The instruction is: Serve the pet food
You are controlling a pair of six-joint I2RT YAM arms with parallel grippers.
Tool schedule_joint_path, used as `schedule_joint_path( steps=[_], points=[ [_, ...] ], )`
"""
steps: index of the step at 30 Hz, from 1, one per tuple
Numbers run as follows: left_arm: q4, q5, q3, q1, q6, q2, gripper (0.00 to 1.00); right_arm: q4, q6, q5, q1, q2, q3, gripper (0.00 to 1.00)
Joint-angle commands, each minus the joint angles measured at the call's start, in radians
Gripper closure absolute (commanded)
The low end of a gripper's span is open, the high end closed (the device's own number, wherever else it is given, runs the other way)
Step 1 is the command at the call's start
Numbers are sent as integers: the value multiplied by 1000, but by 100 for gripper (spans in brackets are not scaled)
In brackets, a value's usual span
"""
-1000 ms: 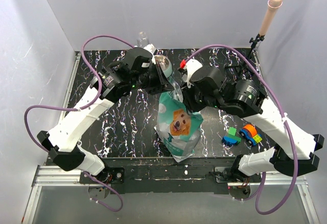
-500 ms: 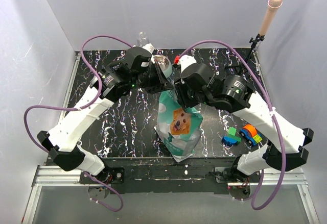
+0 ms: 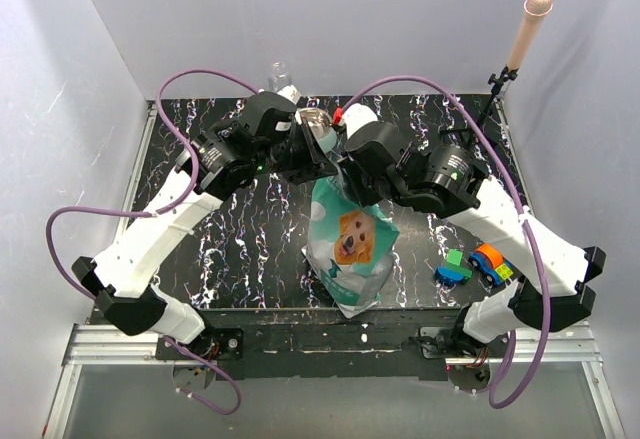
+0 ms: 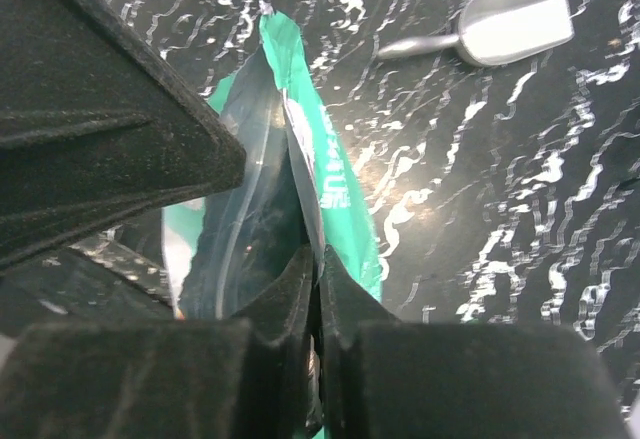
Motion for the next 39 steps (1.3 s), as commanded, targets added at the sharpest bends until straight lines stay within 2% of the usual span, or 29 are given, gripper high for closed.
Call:
schedule_joint_path(
  steps=[1, 5, 8, 17, 21, 22, 23, 25, 26, 30, 33, 39],
  points=[
    [-35, -17, 59, -4, 21, -24, 100, -31, 28, -50, -7, -45, -4, 97],
    [22, 31, -45, -4, -14, -64, 99, -54, 102, -127, -7, 11, 143, 99],
    [88, 61, -119, -4, -65, -101, 87, -78, 139, -141, -7, 60, 241, 99],
    [83, 77, -153, -6, -103, -111, 65, -78, 147, -152, -7, 91, 296, 99],
    [100, 123, -152, -26, -119, -82, 60, -77, 134, -149, -7, 106, 332, 99],
    [100, 133, -145, -32, -116, -72, 61, -83, 127, -141, -7, 113, 342, 99],
    [99, 138, -133, -33, -108, -65, 69, -92, 121, -124, -7, 114, 352, 99],
    [79, 126, -93, -33, -90, -58, 93, -115, 98, -78, -7, 110, 364, 99],
    [62, 105, -67, -33, -70, -56, 100, -129, 84, -51, -7, 100, 352, 99],
    [14, 49, 60, -33, 27, -45, 100, -154, 27, 93, -15, 10, 208, 99],
    [48, 52, 76, -32, 48, -61, 100, -160, 10, 123, -68, -62, 137, 99],
    [163, 130, 31, -29, 52, -76, 100, -196, -8, 127, -170, -116, 169, 99]
  ],
)
